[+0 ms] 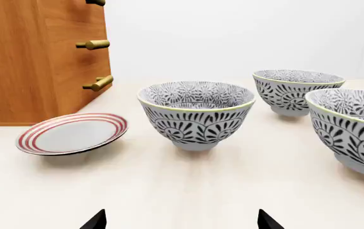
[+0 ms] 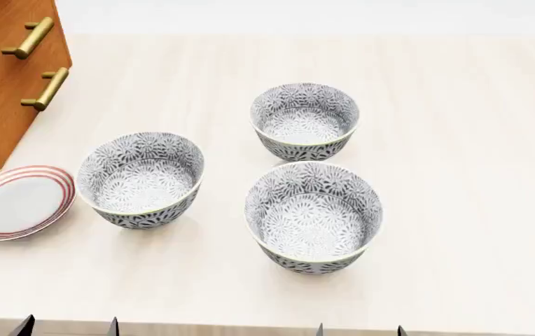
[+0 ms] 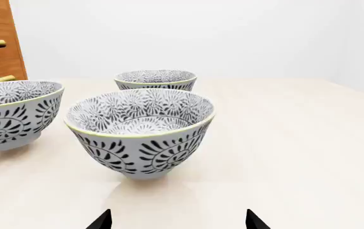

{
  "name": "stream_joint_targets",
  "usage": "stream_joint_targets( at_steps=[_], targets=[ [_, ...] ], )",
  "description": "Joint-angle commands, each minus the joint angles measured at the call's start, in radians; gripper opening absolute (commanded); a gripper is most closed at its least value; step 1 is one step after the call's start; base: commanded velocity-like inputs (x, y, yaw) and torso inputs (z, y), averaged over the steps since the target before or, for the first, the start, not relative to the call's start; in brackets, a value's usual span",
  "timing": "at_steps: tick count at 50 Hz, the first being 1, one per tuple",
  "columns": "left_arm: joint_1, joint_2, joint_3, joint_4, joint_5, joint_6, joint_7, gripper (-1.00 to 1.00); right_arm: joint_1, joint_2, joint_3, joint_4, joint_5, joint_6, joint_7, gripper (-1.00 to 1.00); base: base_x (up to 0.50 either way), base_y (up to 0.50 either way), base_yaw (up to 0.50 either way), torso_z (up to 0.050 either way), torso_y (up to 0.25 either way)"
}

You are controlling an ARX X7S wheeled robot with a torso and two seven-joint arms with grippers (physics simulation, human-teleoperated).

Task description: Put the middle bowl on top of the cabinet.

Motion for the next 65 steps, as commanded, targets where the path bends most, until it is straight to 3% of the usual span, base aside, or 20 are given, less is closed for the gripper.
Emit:
stream_joint_targets(
  at_steps=[1,11,24,27,32,38,42,46,50,65],
  targets=[
    [-0.007,-0.026,0.031,-0.024,-0.026,0.018,-0.031,1.0,0.006,0.008,-0.011,0.021,0.009,-0.016,0.01,1.0,0.0,0.0,0.0,0.0,0.0],
    [-0.009,-0.054,0.058,0.021,-0.045,-0.022,-0.055,1.0,0.0,0.044,-0.058,-0.047,0.018,0.053,0.071,1.0,0.0,0.0,0.0,0.0,0.0],
    [-0.081,-0.07,0.059,0.182,-0.094,-0.253,-0.095,1.0,-0.033,0.082,-0.015,-0.29,0.06,0.19,0.136,1.0,0.0,0.0,0.0,0.0,0.0],
    [-0.124,-0.078,0.081,0.215,-0.091,-0.32,-0.095,1.0,-0.077,0.094,0.039,-0.401,0.075,0.18,0.168,1.0,0.0,0.0,0.0,0.0,0.0],
    [-0.134,-0.078,0.081,0.216,-0.118,-0.301,-0.091,1.0,-0.222,0.1,0.202,-0.667,0.092,0.14,0.257,1.0,0.0,0.0,0.0,0.0,0.0],
    [-0.125,-0.087,0.087,0.29,-0.137,-0.324,-0.096,1.0,-0.351,0.086,0.35,-0.797,0.178,0.068,0.297,1.0,0.0,0.0,0.0,0.0,0.0],
    [-0.112,-0.104,0.113,0.392,-0.117,-0.348,-0.109,1.0,-0.413,0.085,0.401,-0.838,0.205,0.026,0.303,1.0,0.0,0.0,0.0,0.0,0.0],
    [-0.126,-0.083,0.048,0.581,-0.232,-0.506,-0.141,1.0,-0.454,0.08,0.423,-0.839,0.208,-0.012,0.308,1.0,0.0,0.0,0.0,0.0,0.0],
    [-0.066,-0.092,0.073,0.694,-0.149,-0.415,-0.192,1.0,-0.502,0.074,0.445,-0.859,0.195,-0.042,0.317,1.0,0.0,0.07,0.0,0.0,0.0],
    [-0.105,-0.101,-0.005,0.691,-0.25,-0.487,-0.224,1.0,-0.538,0.087,0.43,-0.896,0.176,-0.044,0.351,1.0,0.0,0.49,0.0,0.0,0.0]
  ],
)
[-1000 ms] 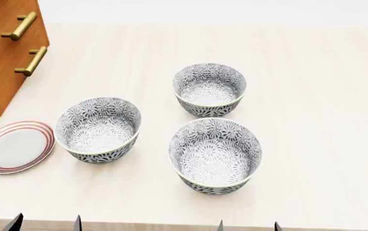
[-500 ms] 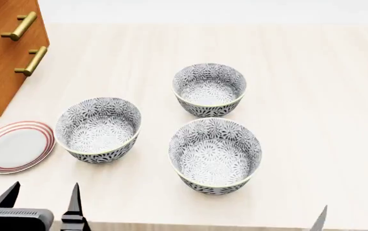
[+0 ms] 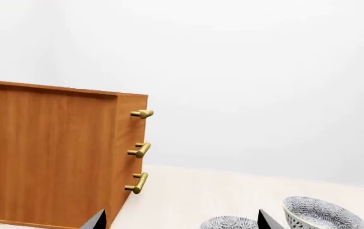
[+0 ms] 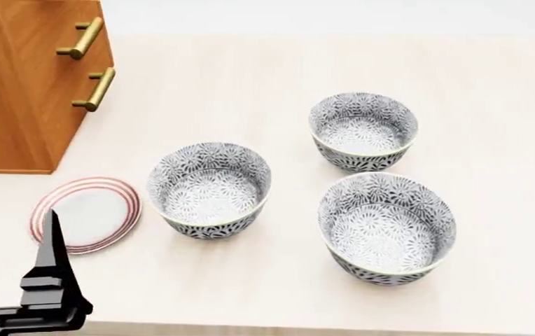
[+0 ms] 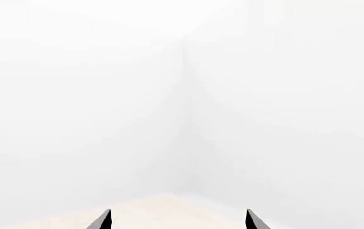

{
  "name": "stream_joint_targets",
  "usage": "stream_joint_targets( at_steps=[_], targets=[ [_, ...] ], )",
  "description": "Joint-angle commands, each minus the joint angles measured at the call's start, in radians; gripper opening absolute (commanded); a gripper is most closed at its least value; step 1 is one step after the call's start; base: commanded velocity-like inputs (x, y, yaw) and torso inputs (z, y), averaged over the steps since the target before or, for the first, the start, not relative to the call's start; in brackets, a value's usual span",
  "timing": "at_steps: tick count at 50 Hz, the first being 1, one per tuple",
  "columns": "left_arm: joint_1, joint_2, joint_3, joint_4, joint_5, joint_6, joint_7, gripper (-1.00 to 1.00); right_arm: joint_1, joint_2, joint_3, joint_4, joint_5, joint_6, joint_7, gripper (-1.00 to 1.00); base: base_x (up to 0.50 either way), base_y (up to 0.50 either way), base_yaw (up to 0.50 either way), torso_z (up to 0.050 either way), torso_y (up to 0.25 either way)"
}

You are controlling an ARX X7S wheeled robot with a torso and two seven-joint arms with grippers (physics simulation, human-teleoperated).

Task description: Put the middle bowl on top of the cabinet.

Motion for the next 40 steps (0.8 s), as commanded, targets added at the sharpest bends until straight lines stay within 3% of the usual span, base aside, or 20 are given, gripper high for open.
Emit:
stream_joint_targets(
  at_steps=[1,6,27,40],
  targets=[
    [-0.03,-0.005,-0.055,0.039,-0.065,-0.056,-0.036,1.0,-0.038,0.009,0.011,-0.049,-0.013,-0.003,0.035,1.0,0.0,0.0,0.0,0.0,0.0],
    [-0.042,-0.008,-0.05,0.016,-0.062,-0.055,-0.051,1.0,-0.035,0.018,0.006,-0.061,-0.042,0.019,0.052,1.0,0.0,0.03,0.0,0.0,0.0],
    [-0.046,-0.033,-0.019,0.0,-0.072,-0.039,-0.074,1.0,-0.05,0.04,-0.005,-0.072,-0.072,0.018,0.089,1.0,0.0,0.5,0.0,0.0,0.0],
    [-0.047,-0.041,-0.012,0.001,-0.087,-0.038,-0.09,1.0,-0.065,0.042,0.006,-0.086,-0.083,0.023,0.122,1.0,0.01,0.02,0.0,0.0,0.0]
  ],
)
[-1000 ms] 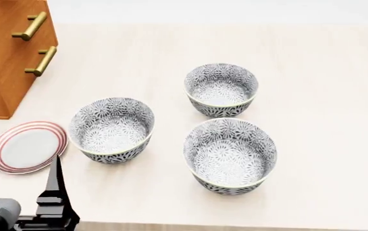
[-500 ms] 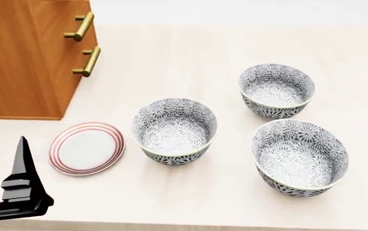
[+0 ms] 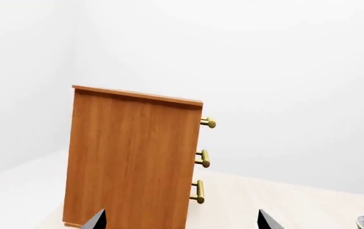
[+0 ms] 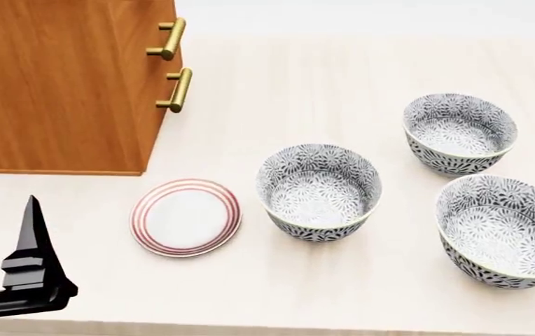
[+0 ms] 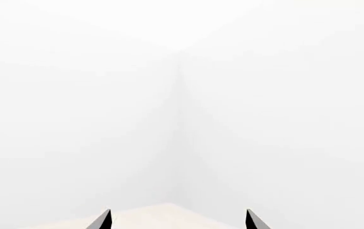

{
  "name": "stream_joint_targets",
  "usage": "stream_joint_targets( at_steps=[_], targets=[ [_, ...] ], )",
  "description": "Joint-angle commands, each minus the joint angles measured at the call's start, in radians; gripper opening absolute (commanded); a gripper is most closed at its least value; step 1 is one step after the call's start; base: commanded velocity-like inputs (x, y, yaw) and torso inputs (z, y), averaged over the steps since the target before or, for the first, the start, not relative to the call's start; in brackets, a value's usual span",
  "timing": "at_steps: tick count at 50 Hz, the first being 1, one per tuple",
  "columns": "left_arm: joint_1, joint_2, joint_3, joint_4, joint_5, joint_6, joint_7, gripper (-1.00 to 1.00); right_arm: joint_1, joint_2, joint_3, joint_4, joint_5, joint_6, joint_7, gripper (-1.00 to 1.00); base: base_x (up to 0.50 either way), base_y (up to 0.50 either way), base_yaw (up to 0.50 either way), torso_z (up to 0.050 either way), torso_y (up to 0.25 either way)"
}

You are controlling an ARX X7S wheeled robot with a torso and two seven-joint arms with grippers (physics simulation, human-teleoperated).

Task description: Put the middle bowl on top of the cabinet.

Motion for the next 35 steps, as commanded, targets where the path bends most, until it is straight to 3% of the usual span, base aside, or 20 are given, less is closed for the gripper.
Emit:
stream_joint_targets(
  at_steps=[1,24,35],
  targets=[
    [-0.001,-0.008,0.01,-0.001,-0.01,0.004,-0.014,1.0,-0.017,0.006,0.009,-0.009,-0.003,-0.011,0.021,1.0,0.33,0.0,0.0,0.0,0.0],
    [0.01,-0.033,0.027,0.04,-0.028,-0.013,-0.041,1.0,-0.062,0.007,0.026,-0.059,-0.018,-0.002,0.064,1.0,0.5,0.0,0.0,0.0,0.0],
    [0.005,-0.042,0.036,0.048,-0.038,-0.026,-0.051,1.0,-0.082,0.006,0.037,-0.084,-0.028,-0.01,0.086,1.0,0.01,0.0,0.0,0.0,0.0]
  ],
)
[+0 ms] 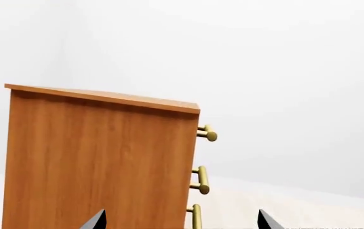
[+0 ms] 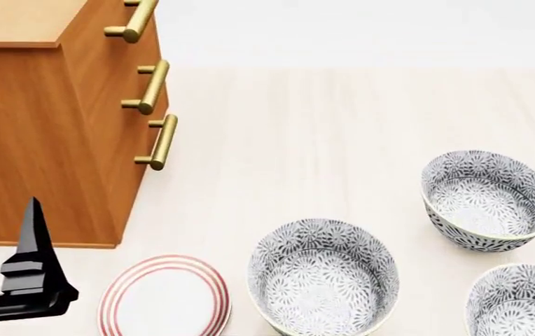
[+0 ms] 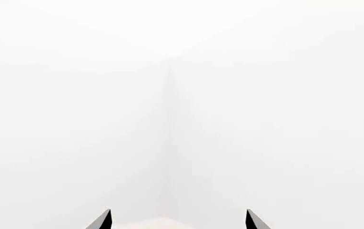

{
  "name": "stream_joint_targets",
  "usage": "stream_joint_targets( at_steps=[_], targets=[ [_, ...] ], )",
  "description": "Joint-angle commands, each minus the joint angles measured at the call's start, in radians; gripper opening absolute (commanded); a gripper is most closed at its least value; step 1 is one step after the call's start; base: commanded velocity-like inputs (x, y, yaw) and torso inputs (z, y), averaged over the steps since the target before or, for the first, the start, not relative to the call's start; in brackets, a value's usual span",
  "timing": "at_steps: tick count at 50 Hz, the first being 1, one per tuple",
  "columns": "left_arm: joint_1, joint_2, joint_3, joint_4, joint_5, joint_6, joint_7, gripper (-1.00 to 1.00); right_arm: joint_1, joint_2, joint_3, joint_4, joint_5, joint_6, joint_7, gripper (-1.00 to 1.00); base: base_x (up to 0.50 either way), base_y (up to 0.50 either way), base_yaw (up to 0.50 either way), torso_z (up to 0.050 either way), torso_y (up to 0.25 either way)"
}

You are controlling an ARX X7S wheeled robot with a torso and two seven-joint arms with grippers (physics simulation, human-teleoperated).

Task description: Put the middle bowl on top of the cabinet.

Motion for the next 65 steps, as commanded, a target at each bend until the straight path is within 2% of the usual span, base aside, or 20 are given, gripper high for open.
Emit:
stream_joint_targets(
  at_steps=[1,12,22,27,28,29,47,54,61,65],
  targets=[
    [-0.001,-0.008,0.011,0.003,-0.006,-0.007,-0.012,1.0,-0.023,0.0,0.011,-0.022,-0.006,-0.007,0.02,1.0,0.0,0.0,0.0,0.0,0.0],
    [-0.004,-0.011,0.009,-0.005,-0.018,-0.02,-0.029,1.0,-0.036,0.012,0.013,-0.016,0.017,-0.022,0.022,1.0,0.01,0.0,0.0,0.0,0.0],
    [-0.003,-0.017,0.016,-0.007,-0.021,-0.018,-0.038,1.0,-0.044,0.013,0.012,-0.014,0.01,-0.039,0.03,1.0,0.47,0.0,0.0,0.0,0.0],
    [-0.002,-0.019,0.02,-0.011,-0.018,-0.013,-0.046,1.0,-0.048,0.012,0.013,-0.021,0.006,-0.032,0.039,1.0,0.0,0.0,0.0,0.0,0.0],
    [0.051,0.13,0.12,-0.021,-0.168,-0.131,-0.061,1.0,0.017,0.009,-0.03,-0.019,-0.032,0.013,0.058,1.0,0.0,0.0,0.0,0.0,0.0],
    [0.051,0.136,0.123,-0.031,-0.219,-0.133,-0.045,1.0,0.021,0.009,-0.034,-0.022,-0.034,0.015,0.061,1.0,0.0,0.0,0.0,0.0,0.0],
    [0.004,0.136,0.207,-0.119,-0.339,-0.119,-0.122,1.0,0.014,0.024,-0.05,-0.016,-0.032,0.005,0.071,1.0,0.0,0.0,0.0,0.0,0.0],
    [-0.016,0.148,0.221,-0.152,-0.436,-0.121,-0.184,1.0,0.009,0.032,-0.051,-0.017,-0.027,0.006,0.072,1.0,0.0,0.0,0.0,0.0,0.0],
    [-0.042,0.148,0.285,-0.204,-0.462,-0.094,-0.23,1.0,0.007,0.044,-0.046,-0.011,-0.017,0.005,0.072,1.0,0.0,0.0,0.0,0.0,0.0],
    [-0.061,0.147,0.325,-0.22,-0.453,-0.098,-0.303,1.0,-0.006,0.047,-0.032,-0.007,0.0,-0.012,0.071,1.0,0.0,0.0,0.0,0.0,0.0]
  ],
)
